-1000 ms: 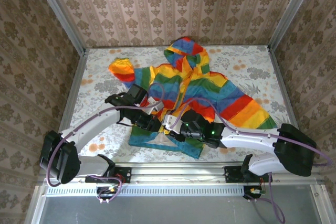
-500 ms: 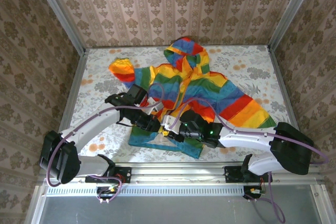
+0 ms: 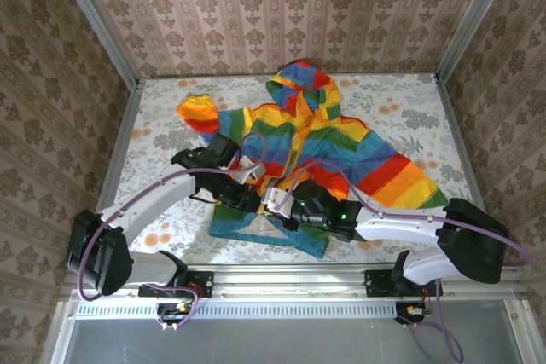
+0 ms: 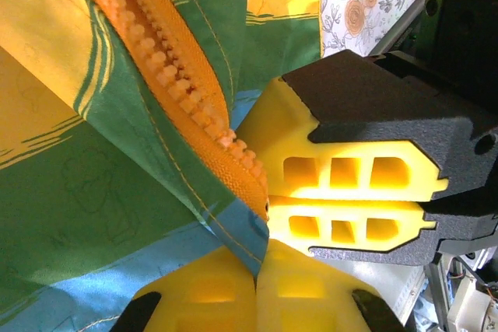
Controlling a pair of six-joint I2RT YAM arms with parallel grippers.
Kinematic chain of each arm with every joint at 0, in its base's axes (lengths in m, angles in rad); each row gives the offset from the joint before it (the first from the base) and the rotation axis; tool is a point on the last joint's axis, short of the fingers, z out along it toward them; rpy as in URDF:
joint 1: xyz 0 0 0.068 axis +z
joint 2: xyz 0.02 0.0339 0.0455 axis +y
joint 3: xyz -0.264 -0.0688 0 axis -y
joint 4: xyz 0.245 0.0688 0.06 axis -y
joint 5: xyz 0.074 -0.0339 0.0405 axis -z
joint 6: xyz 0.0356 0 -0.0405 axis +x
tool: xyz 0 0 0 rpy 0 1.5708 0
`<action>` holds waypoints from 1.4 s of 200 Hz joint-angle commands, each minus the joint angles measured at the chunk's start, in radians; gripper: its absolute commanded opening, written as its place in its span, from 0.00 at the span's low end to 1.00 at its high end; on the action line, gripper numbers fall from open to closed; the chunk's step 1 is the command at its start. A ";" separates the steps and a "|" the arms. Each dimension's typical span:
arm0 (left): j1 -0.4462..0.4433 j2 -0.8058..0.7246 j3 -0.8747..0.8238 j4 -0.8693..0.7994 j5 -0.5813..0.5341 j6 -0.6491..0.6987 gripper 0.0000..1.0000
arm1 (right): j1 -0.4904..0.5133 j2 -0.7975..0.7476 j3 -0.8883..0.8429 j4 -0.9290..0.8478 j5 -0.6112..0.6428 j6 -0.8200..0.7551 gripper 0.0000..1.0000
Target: Zip up the jacket
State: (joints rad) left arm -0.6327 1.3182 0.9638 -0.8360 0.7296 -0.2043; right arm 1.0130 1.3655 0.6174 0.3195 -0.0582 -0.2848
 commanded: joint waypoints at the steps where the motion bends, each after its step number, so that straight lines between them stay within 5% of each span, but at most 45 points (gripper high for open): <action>1: 0.001 0.008 0.040 -0.043 0.015 0.031 0.00 | 0.003 -0.035 -0.024 0.060 0.069 0.000 0.09; 185: -0.001 0.017 0.043 -0.041 0.013 0.031 0.00 | 0.005 0.003 0.013 0.062 -0.013 -0.004 0.22; 222: -0.001 0.018 0.046 -0.045 0.011 0.037 0.00 | 0.004 -0.001 0.018 0.065 0.016 0.004 0.00; 256: -0.001 0.010 0.046 -0.046 -0.021 0.042 0.00 | 0.004 -0.047 0.028 -0.003 0.057 0.026 0.00; 280: 0.007 -0.015 0.038 -0.012 -0.031 0.023 0.29 | 0.004 -0.057 0.041 -0.049 0.043 0.037 0.00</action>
State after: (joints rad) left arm -0.6334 1.3285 0.9791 -0.8490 0.7143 -0.1905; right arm 1.0138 1.3449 0.6197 0.3172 -0.0360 -0.2752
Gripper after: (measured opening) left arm 0.183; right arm 0.059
